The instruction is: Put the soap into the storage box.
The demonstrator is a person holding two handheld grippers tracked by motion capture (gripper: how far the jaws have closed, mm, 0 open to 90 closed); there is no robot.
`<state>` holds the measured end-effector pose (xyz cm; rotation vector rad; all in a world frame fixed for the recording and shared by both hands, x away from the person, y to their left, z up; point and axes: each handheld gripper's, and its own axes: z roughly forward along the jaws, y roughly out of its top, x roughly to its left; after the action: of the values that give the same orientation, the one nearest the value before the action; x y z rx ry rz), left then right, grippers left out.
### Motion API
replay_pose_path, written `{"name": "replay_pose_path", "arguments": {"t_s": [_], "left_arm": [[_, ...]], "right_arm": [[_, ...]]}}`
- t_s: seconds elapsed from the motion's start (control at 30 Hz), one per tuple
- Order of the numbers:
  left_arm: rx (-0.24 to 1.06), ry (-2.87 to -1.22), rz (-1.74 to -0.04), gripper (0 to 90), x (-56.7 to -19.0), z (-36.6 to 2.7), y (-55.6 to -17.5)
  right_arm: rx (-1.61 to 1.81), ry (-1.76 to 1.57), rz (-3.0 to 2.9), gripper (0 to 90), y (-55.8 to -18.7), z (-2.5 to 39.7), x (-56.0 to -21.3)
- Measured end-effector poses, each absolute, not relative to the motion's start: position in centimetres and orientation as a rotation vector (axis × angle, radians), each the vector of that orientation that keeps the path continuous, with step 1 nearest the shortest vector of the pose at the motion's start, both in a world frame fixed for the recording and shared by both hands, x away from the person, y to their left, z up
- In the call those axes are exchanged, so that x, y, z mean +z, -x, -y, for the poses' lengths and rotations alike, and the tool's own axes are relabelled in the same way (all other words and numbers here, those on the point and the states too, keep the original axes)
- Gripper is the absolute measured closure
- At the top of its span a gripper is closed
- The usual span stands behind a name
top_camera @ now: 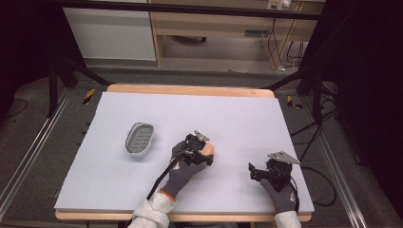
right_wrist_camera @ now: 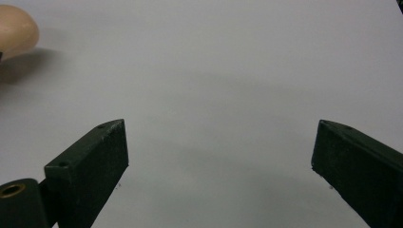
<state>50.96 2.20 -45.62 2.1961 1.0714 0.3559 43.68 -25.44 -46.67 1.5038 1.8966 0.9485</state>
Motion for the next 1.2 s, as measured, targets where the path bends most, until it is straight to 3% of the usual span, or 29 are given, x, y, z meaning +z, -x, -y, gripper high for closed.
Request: {"name": "replay_pose_path", "arguments": {"t_s": [1.2], "left_arm": [[0.423,-2.12,-1.028,31.5,-40.5,-10.2,-48.2]], "right_arm": [[0.941,-1.504,-1.897,5.1,-43.7,25.5,-46.7]]}}
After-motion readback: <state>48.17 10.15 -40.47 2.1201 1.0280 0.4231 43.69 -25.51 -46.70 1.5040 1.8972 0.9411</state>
